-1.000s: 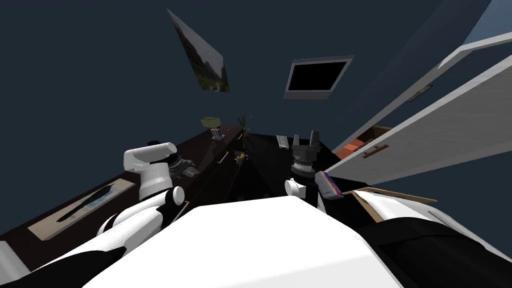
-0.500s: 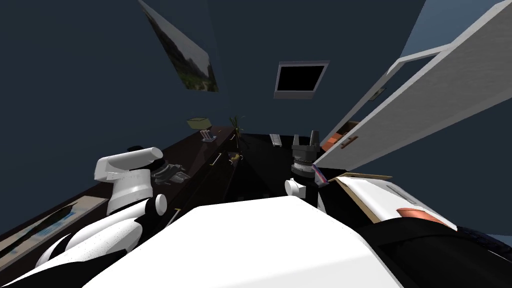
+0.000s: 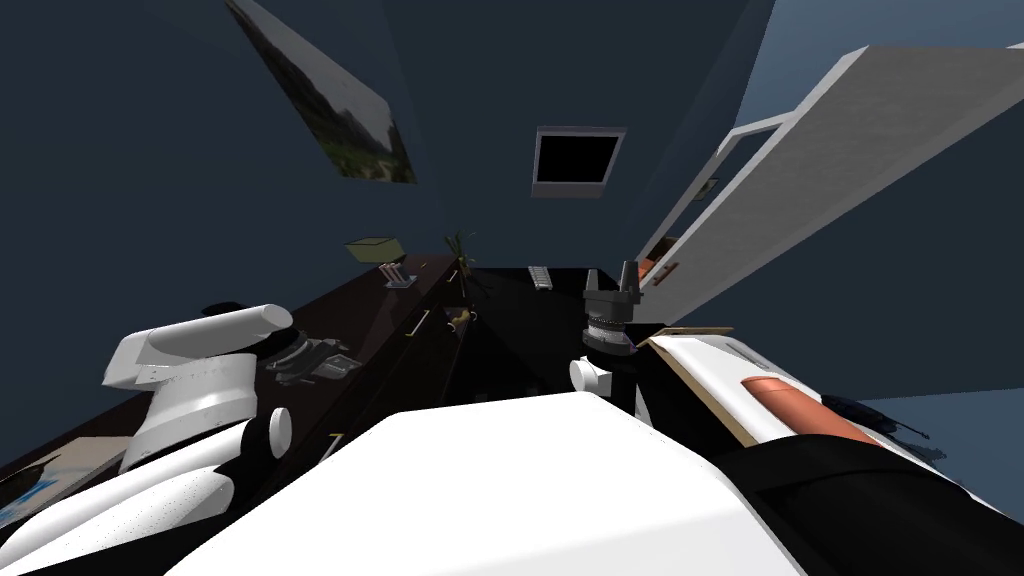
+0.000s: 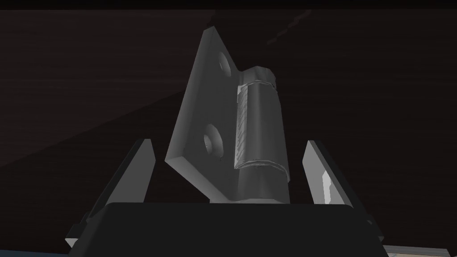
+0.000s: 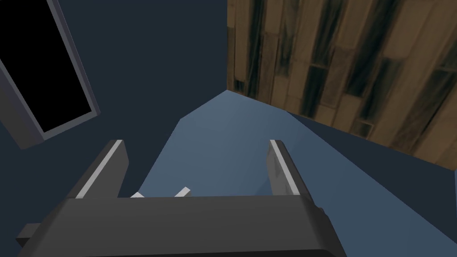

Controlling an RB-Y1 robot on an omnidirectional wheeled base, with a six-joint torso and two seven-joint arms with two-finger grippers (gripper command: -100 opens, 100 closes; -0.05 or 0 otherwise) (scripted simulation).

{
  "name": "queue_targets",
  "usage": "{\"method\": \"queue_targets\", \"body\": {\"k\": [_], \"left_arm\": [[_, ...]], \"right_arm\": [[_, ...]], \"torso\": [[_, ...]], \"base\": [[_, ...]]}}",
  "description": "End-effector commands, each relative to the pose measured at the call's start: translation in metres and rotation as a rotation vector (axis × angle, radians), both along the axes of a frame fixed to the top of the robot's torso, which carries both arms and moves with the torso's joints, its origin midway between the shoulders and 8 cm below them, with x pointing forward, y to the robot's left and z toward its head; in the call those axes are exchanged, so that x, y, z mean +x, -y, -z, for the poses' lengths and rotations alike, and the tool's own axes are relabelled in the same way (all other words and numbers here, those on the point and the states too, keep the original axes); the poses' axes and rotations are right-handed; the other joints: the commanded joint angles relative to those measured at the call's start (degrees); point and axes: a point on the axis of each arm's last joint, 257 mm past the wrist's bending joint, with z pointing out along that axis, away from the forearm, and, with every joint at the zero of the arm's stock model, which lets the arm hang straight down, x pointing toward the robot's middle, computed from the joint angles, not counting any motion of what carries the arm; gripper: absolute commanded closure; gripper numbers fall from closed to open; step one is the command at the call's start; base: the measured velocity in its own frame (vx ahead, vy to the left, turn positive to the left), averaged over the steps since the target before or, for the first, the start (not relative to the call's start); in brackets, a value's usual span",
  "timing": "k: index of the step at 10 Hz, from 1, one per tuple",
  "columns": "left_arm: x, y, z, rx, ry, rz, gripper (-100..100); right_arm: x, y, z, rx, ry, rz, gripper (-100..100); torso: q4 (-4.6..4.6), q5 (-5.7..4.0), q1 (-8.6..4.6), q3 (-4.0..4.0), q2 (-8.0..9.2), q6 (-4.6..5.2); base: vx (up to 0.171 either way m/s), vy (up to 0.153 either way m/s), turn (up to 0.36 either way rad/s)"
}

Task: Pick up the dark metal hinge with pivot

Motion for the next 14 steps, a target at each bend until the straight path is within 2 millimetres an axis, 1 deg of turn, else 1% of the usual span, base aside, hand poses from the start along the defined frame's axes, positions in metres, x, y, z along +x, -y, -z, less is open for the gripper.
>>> {"method": "queue_targets", "body": {"k": [1, 2, 3, 7, 8, 9, 10, 11, 12, 13, 14], "left_arm": [[-0.006, -0.007, -0.005, 0.003, 0.008, -0.018, -100], [-0.004, -0.005, -0.001, 0.003, 0.007, -0.013, -100], [-0.004, -0.005, -0.001, 0.004, 0.008, -0.014, 100], [-0.005, -0.005, -0.001, 0.003, 0.005, -0.016, 100], [-0.005, -0.005, -0.001, 0.003, 0.005, -0.015, 0], [0.008, 0.010, -0.001, -0.001, 0.003, 0.021, 100], [0.008, 0.010, -0.001, -0.001, 0.003, 0.021, 100], [0.021, 0.025, -0.001, -0.001, 0.000, 0.059, 100], [0.021, 0.026, 0.001, -0.004, -0.001, 0.060, 100], [0.035, 0.042, -0.001, -0.003, -0.001, 0.099, 100], [0.034, 0.044, 0.001, -0.007, -0.003, 0.099, 100]], "right_arm": [[0.000, 0.000, 0.000, 0.000, 0.000, 0.000, 0], [0.000, 0.000, 0.000, 0.000, 0.000, 0.000, 0], [0.000, 0.000, 0.000, 0.000, 0.000, 0.000, 0], [0.000, 0.000, 0.000, 0.000, 0.000, 0.000, 0], [0.000, 0.000, 0.000, 0.000, 0.000, 0.000, 0], [0.000, 0.000, 0.000, 0.000, 0.000, 0.000, 0], [0.000, 0.000, 0.000, 0.000, 0.000, 0.000, 0], [0.000, 0.000, 0.000, 0.000, 0.000, 0.000, 0], [0.000, 0.000, 0.000, 0.000, 0.000, 0.000, 0], [0.000, 0.000, 0.000, 0.000, 0.000, 0.000, 0], [0.000, 0.000, 0.000, 0.000, 0.000, 0.000, 0]], "torso": [[0.00, 0.00, 0.00, 0.00, 0.00, 0.00], [0.00, 0.00, -0.01, 0.00, -0.01, -0.03], [-0.01, 0.01, 0.04, -0.04, -0.07, -0.04], [0.00, 0.02, 0.10, -0.08, -0.16, 0.01], [0.00, 0.03, 0.11, -0.08, -0.17, 0.01], [0.00, 0.03, 0.11, -0.08, -0.17, 0.01], [-0.01, 0.04, 0.19, -0.11, -0.24, -0.09], [-0.01, 0.05, 0.23, -0.12, -0.25, -0.06], [0.00, 0.04, 0.28, -0.15, -0.32, -0.05], [-0.02, 0.07, 0.23, -0.15, -0.31, 0.00], [-0.02, 0.04, 0.21, -0.15, -0.31, -0.07]], "base": [[-0.037, -0.028, -0.150], [-0.013, -0.011, -0.013], [0.000, 0.000, 0.000], [0.000, 0.000, 0.000], [0.000, 0.000, 0.000], [0.028, 0.024, 0.249], [0.039, 0.028, 0.184], [0.051, 0.051, 0.232], [0.044, 0.031, 0.120], [0.039, 0.024, 0.265], [0.039, 0.011, 0.148]]}}
